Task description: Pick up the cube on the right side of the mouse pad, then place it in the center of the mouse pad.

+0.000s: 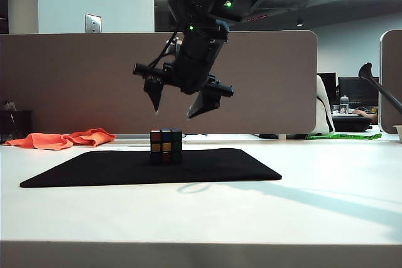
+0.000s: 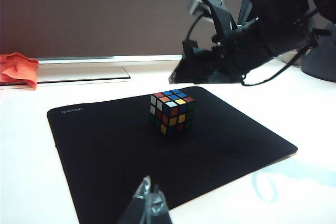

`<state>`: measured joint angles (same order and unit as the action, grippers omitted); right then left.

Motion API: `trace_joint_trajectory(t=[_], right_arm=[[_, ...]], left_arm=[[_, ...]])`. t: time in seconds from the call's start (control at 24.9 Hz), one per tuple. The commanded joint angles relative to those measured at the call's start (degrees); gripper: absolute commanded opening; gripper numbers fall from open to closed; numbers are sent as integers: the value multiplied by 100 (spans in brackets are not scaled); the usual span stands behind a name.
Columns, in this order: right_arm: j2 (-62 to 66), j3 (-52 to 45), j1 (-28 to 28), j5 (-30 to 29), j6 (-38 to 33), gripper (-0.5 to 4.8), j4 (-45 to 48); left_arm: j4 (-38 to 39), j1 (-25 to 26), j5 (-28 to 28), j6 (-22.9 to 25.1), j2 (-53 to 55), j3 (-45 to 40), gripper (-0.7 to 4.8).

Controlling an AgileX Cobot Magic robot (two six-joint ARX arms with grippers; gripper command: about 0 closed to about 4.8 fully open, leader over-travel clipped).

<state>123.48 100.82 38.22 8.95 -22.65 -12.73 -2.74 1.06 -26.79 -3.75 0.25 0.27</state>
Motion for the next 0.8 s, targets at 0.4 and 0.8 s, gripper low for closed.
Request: trace_joint_trajectory(t=[0.4, 0.8], right_arm=[[-866, 20, -581, 739, 1556, -5, 282], [-1639, 7, -1272, 748, 1565, -5, 77]], left_arm=[[-81, 9, -2, -20, 4, 26, -6], [-247, 9, 503, -378, 4, 28, -6]])
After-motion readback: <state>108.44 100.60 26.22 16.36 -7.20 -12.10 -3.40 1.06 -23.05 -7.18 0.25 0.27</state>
